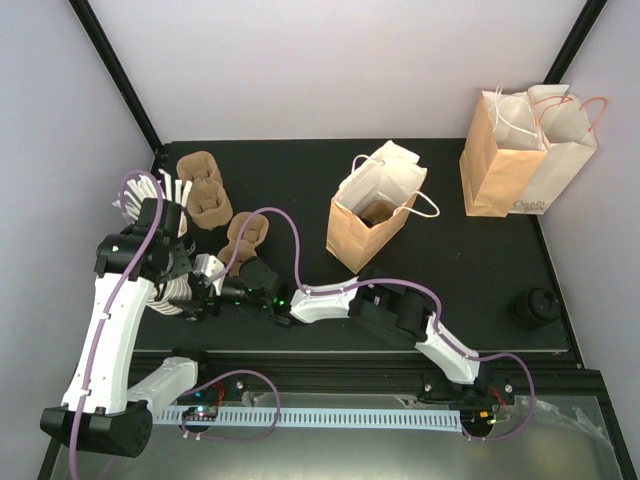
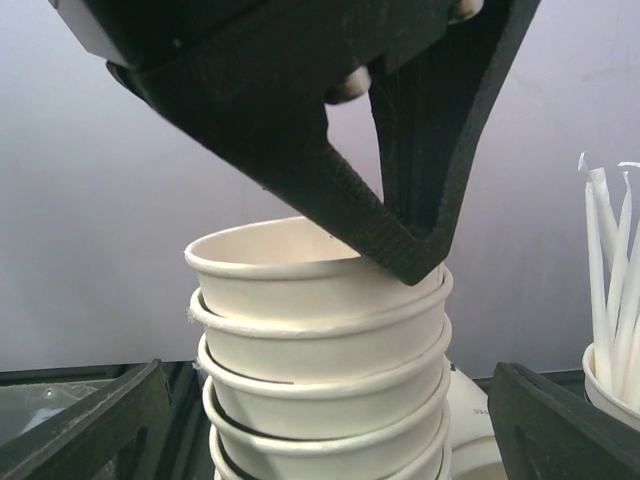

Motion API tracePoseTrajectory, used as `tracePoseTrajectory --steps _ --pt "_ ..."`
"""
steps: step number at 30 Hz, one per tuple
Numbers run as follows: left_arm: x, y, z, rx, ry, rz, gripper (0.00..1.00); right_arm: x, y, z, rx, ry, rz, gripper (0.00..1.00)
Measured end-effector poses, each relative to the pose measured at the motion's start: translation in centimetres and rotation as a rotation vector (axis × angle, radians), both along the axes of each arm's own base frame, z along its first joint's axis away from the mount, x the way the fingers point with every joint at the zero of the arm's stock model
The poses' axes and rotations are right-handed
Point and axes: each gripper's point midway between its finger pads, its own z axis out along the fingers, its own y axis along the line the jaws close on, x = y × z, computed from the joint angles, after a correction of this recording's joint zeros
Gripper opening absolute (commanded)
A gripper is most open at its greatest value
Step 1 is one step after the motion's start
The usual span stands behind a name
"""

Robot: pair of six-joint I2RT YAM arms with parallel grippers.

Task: Pack the takeout coffee

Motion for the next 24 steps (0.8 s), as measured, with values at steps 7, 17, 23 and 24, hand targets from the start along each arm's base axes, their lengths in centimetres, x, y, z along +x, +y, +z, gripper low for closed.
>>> tracePoseTrajectory --steps 7,17,23,24 --pt "0.2 0.5 0.2 0.021 -0.031 0.020 0.01 0.1 0.3 -0.2 -0.009 0.012 0.002 0.89" --pt "0.3 -1.1 -0.4 -0.048 -0.020 -0.033 0.02 1.3 0.7 -1.9 -0.080 0.082 -0.055 0.89" --pt "0.2 -1.7 -0.5 -0.078 -0.014 -0.048 0.02 1.2 0.6 -3.3 -0.118 0.108 -0.072 0.89" --pt "0.2 -1.7 -0.6 -0.081 -0.012 -0.049 0.01 1.2 0.5 -3.4 -0.117 0.110 -0.072 0.89"
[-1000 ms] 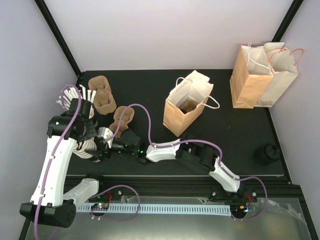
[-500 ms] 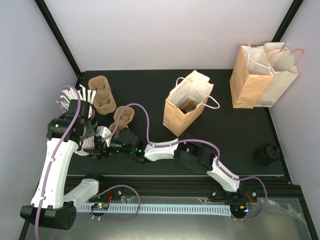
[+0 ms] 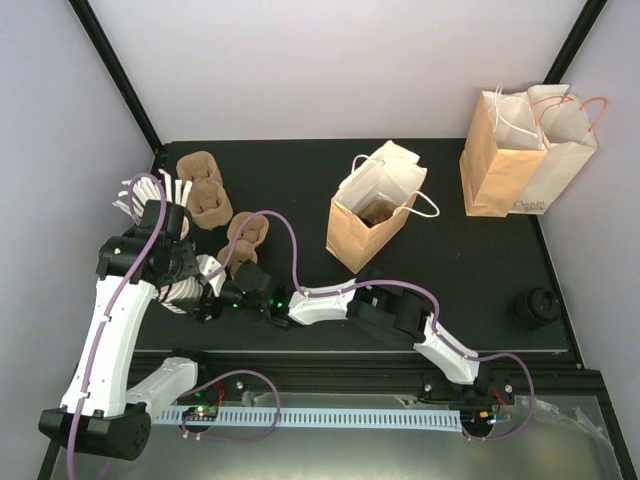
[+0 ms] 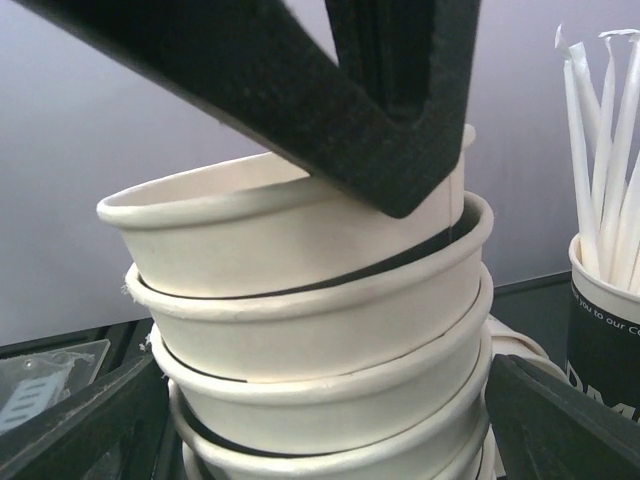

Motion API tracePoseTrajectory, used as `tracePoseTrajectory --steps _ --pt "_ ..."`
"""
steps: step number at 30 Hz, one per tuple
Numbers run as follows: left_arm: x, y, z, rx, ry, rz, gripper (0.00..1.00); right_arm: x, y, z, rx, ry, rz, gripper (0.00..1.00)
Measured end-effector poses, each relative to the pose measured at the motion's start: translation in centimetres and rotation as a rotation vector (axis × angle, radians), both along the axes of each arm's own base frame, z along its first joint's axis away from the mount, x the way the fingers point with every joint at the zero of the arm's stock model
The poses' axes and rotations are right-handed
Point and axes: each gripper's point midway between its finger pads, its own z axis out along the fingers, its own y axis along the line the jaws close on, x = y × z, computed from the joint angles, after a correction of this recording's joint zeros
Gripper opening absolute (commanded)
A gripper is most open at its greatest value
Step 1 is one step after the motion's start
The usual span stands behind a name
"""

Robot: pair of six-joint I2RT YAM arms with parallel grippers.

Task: Pack the takeout coffee

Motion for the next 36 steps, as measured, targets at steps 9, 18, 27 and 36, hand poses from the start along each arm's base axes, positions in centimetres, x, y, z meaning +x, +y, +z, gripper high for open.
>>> tracePoseTrajectory --steps 9,18,27,36 --pt "0.0 -0.2 0.0 -0.013 -0.001 -0.006 0.02 0.1 -0.3 -0.2 0.014 0.013 -0.004 0.89" --pt "0.3 -0.2 0.1 -0.011 0.003 -0.004 0.02 0.4 -0.5 -0.1 0.021 0.027 -0.005 0.89" --pt "0.6 -0.2 1.2 -0.012 -0.020 -0.004 0.01 0.8 -0.6 -0.1 0.023 0.038 -0.001 0.88" --pt "0.4 0.3 2.6 0.014 -0.037 0.008 0.02 0.8 -0.7 -0.1 0.022 0.037 0.007 0.88"
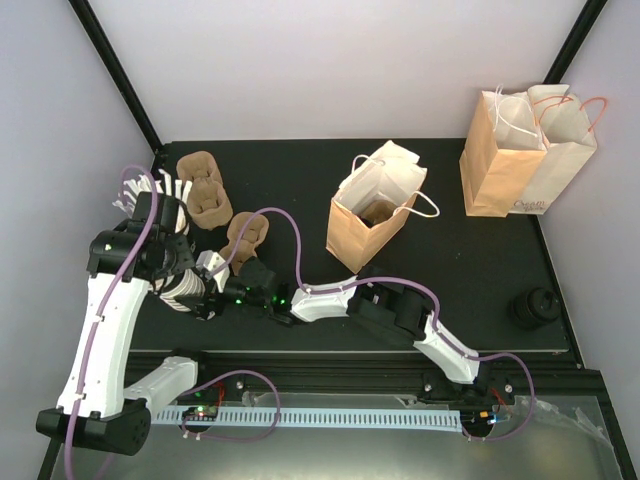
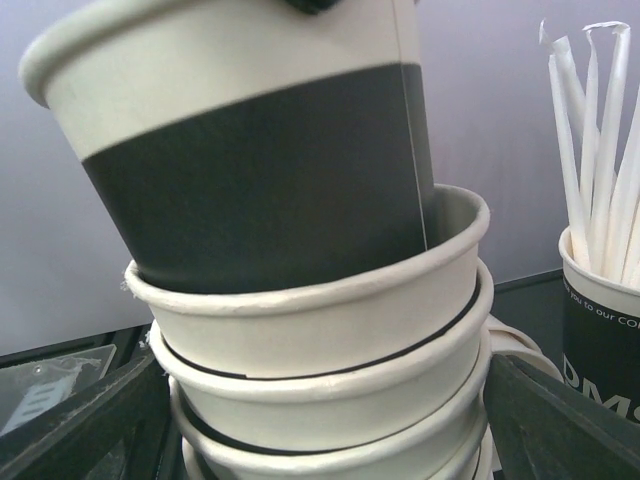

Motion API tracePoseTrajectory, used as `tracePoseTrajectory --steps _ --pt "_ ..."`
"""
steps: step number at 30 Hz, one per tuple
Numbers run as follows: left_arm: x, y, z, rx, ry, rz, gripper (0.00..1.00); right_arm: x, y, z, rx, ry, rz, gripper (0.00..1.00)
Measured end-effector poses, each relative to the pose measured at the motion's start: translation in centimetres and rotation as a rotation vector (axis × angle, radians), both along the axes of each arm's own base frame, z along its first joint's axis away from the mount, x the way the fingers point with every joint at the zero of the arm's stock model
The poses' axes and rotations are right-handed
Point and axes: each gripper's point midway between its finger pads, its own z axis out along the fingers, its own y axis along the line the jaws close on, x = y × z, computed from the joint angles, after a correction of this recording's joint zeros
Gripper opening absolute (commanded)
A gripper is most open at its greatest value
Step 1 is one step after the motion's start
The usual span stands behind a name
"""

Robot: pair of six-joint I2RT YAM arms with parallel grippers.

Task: Pack the takeout coffee

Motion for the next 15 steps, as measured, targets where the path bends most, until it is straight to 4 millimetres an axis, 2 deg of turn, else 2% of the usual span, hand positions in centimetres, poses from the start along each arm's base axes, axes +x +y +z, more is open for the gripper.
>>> tracePoseTrajectory --steps 15 --pt "-1.3 0.4 2.9 0.007 -0.067 0.001 0.02 -0.1 -0.2 -0.1 0.010 -0.008 0.004 0.87"
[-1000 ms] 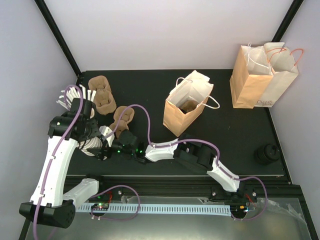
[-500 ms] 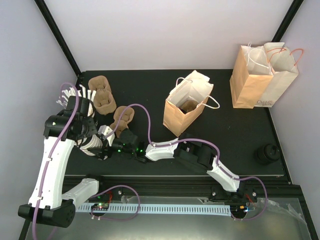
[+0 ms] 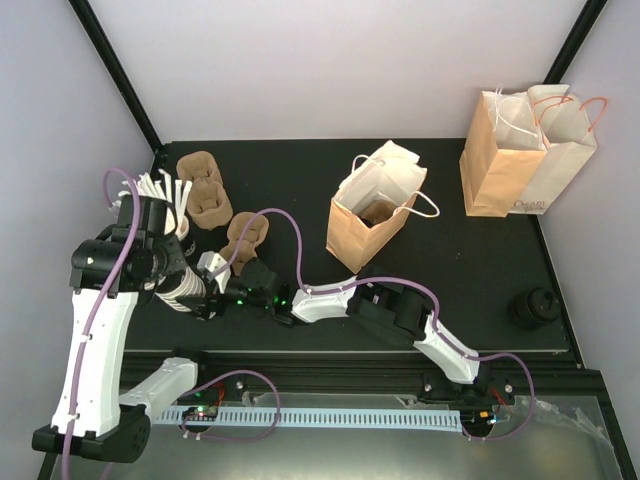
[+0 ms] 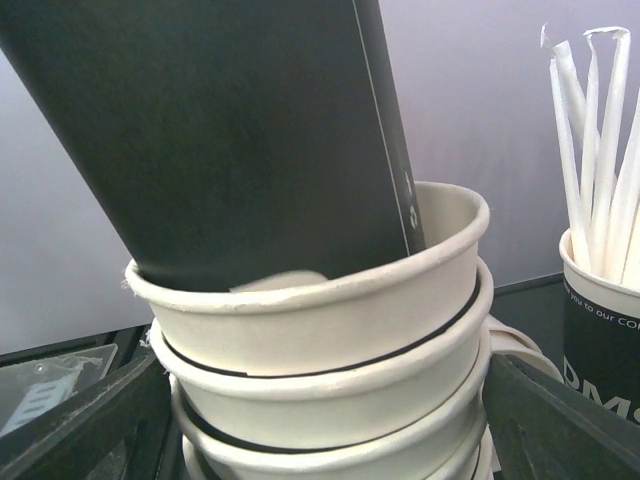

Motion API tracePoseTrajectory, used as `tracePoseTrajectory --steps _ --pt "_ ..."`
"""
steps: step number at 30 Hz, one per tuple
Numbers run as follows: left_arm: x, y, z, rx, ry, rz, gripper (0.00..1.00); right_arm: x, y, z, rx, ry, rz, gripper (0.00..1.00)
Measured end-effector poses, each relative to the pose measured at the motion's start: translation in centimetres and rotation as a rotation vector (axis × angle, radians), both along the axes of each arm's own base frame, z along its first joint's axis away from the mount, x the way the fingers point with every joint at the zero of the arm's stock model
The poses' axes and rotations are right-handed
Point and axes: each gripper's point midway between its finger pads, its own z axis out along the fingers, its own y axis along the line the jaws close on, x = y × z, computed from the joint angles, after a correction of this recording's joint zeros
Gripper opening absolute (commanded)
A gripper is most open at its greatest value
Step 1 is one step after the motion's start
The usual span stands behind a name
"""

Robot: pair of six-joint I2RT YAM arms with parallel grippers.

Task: Pack the takeout coffee

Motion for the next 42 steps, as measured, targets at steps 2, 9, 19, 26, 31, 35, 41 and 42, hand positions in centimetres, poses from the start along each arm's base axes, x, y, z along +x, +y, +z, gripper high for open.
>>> tracePoseTrajectory --steps 2,9,19,26,31,35,41,42 --pt "-0.1 -0.1 0.5 -0.005 -0.016 -0.002 0.02 0.0 0.0 0.0 0.001 -0.001 0.000 0.87" --pt "-0.6 0.1 2.9 -0.001 -0.085 -0.011 0.02 0.1 -0.1 0.0 0.002 -0.001 0.001 0.87" --pt "-0.8 0.9 5.7 0.048 -0.161 -0.011 0.02 0.3 -0.2 -0.2 -0.002 -0.006 -0.004 0.87" --pt "-1.2 1.0 7.7 0.069 -0.218 -0.032 0.01 0.4 -0.2 -0.3 -0.006 -0.014 -0.005 0.87" --pt "-1.6 1.1 8.8 0.070 -0.256 -0.036 0.02 0.5 -0.3 -0.3 -0.009 -0.020 -0.007 0.88" --pt "-1.5 0.9 9.2 0.065 -0.272 -0.045 0.02 0.6 -0.7 -0.6 -0.019 -0.025 -0.016 0.96" --pt "-1.3 -0.3 10.4 0.005 -0.351 -0.088 0.02 0.2 -2.2 -1.1 -0.074 -0.052 -0.017 1.00" --pt "-1.2 -0.4 10.6 -0.002 -0.360 -0.094 0.01 0.0 -2.5 -0.7 -0.079 -0.062 -0.014 1.00"
